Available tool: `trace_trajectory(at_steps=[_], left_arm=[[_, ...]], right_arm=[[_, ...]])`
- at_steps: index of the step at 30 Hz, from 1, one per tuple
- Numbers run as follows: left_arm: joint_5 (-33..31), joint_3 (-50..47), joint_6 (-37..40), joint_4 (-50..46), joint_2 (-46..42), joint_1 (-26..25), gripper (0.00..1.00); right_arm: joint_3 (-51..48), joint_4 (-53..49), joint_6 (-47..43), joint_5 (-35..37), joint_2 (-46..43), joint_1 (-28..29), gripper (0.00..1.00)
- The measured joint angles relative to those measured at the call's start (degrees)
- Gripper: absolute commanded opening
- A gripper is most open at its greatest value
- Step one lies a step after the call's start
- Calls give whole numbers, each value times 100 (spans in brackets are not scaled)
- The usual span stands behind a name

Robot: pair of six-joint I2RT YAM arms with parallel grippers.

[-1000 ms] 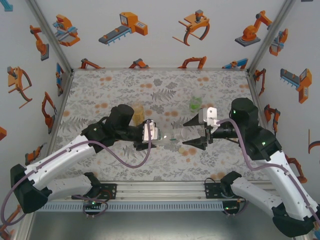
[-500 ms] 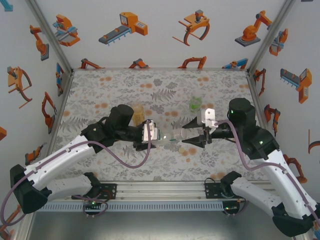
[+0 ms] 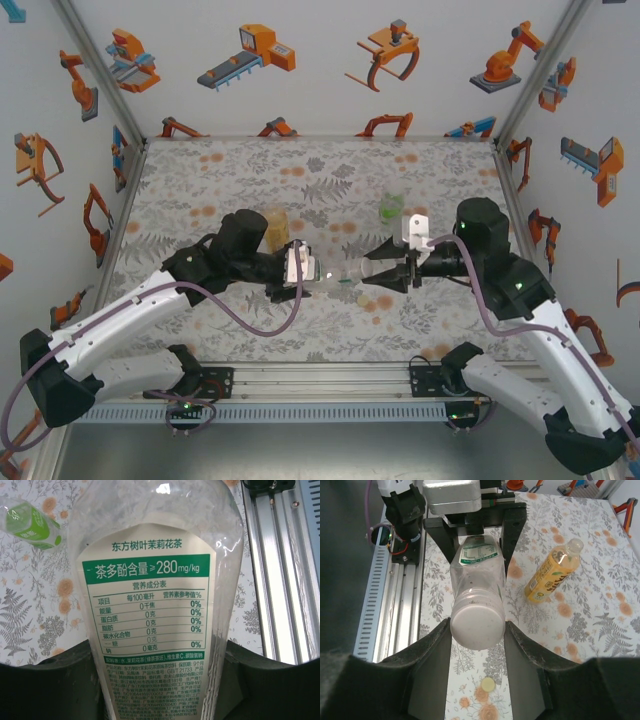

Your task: Screw on the bottle caps

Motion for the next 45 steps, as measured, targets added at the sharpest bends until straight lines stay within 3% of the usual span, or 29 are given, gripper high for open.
trace_trajectory(at_steps=[9,14,22,29,40,45], left_arm=[[-227,-2,-4,79,4,7,0],[-599,-2,-72,286,87,13,0],[-1104,-2,-168,614,264,31,0],[-1408,-2,-299,662,380,61,0],[-1392,-2,-315,706,400,39,0],[-1375,-2,-315,713,402,31,0]], right_arm=[[-459,887,1843,472,-203,-2,11],[-579,1176,3112,1187,-210,-7,0],[-621,1276,5431,2393,-31,-4,0],[-225,660,7355,3097,446,0,0],[116,15,8131,3329,595,11,0],[116,7,8102,3348,562,17,32]])
